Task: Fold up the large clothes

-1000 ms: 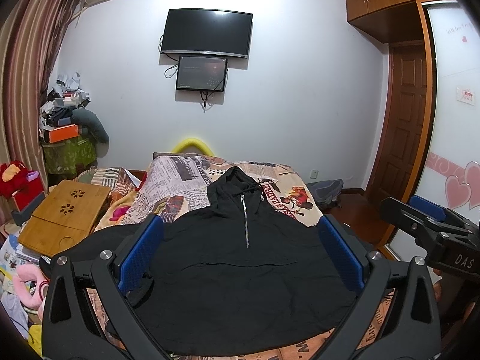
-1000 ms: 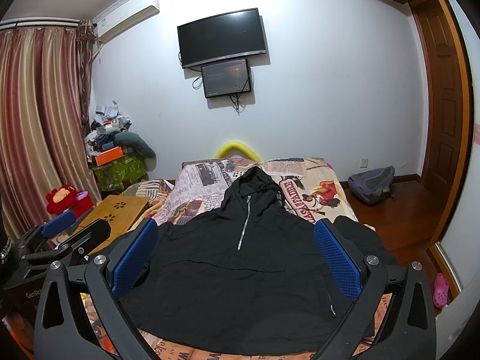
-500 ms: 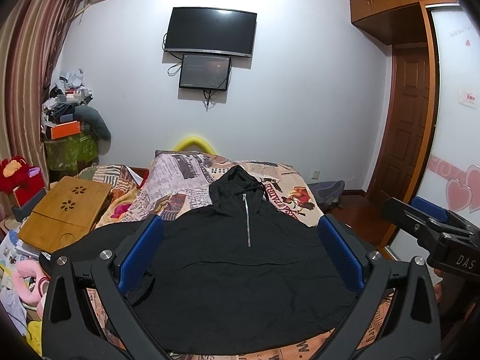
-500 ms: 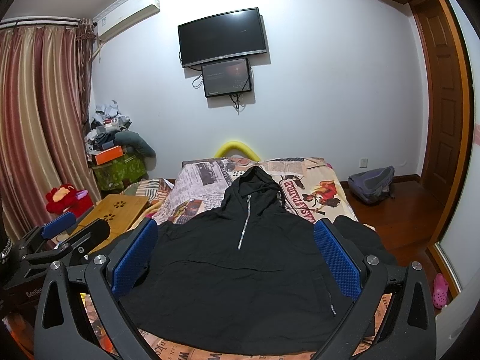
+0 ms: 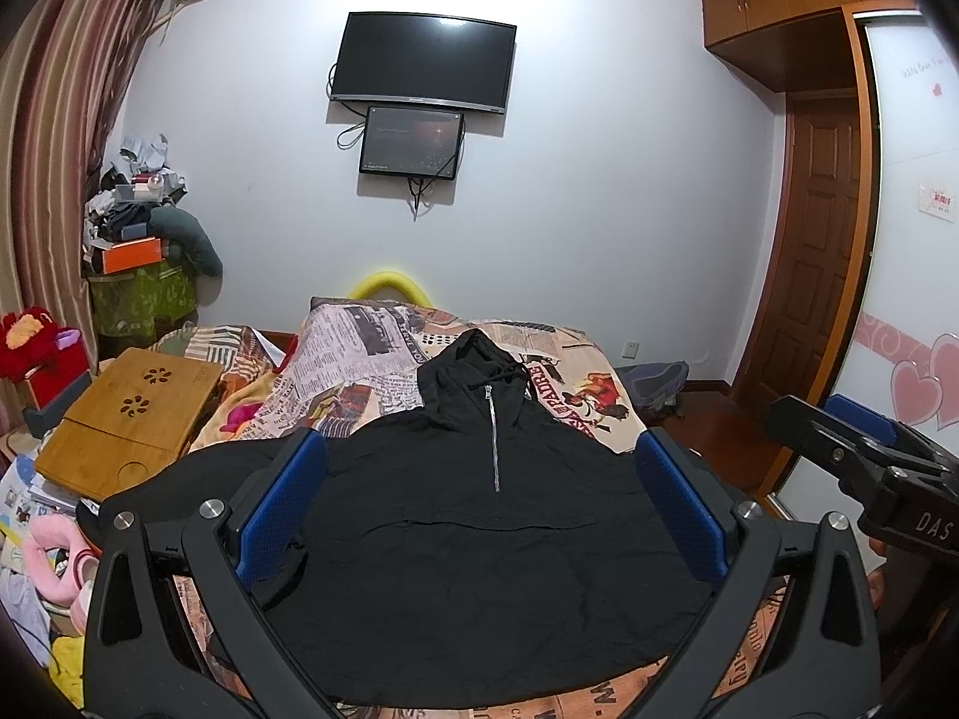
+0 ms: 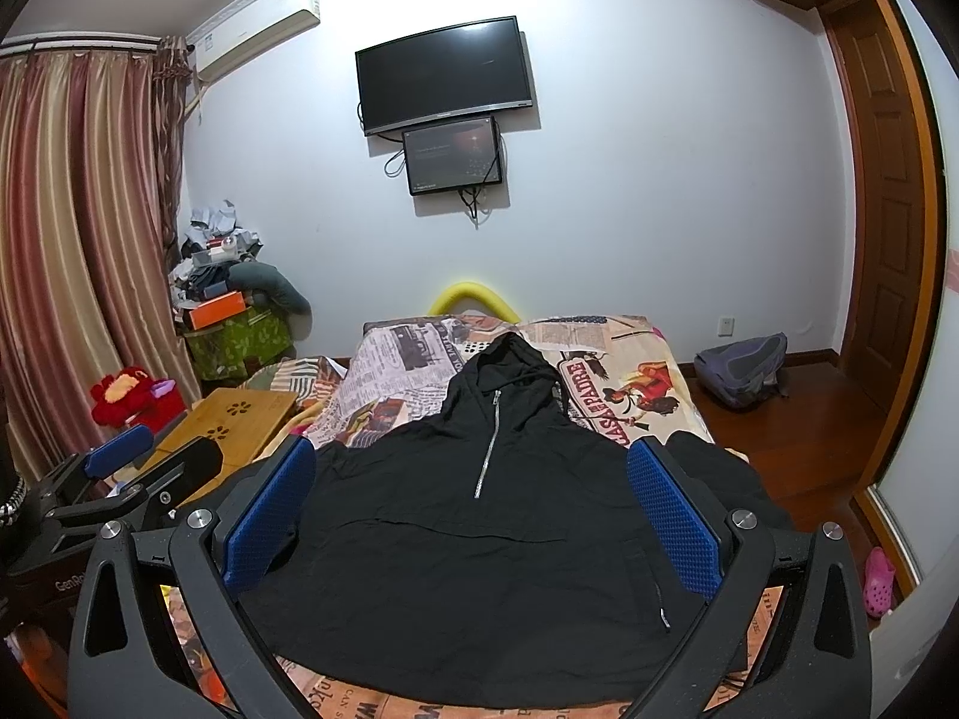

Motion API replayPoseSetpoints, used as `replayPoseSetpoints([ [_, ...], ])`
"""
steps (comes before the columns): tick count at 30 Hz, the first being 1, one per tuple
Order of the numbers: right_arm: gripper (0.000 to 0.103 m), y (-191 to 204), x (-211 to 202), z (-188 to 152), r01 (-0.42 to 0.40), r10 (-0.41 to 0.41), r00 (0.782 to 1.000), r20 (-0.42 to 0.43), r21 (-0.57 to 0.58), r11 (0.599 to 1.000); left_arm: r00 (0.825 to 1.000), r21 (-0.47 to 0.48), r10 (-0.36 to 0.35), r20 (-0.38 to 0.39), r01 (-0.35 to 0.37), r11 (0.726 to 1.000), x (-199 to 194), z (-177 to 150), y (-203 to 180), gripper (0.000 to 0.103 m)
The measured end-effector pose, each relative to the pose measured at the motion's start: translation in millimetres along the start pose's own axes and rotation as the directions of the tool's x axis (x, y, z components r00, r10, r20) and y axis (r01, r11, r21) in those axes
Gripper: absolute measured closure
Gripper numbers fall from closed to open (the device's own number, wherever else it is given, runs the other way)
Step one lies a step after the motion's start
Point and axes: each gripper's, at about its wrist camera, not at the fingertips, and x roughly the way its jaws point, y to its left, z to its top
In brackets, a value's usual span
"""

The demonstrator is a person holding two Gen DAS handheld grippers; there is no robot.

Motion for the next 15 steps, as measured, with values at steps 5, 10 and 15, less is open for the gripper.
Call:
replayPoseSetpoints([
  [5,0.000,-1.3,-0.1,-0.1,0.002,-0.002,1.000,-0.004,0.006,1.000,1.000,0.001,-0.002,-0.005,0.002,1.000,1.5,-2.1,1.6,0.000],
  [10,0.000,-3.6,1.8,0.3,0.010,-0.010,1.000,-0.011,0.012,1.000,1.000,-0.003,-0.008,-0.010,0.008,1.000,6.2,-2.4,1.6,0.000],
  [15,0.000,-4.7,9.1,1.4,0.011,-0.011,1.000,-0.018,0.017,1.000,1.000,0.001,-0.003,-0.004,0.003,1.000,11.0,0.4,13.2,0.000],
])
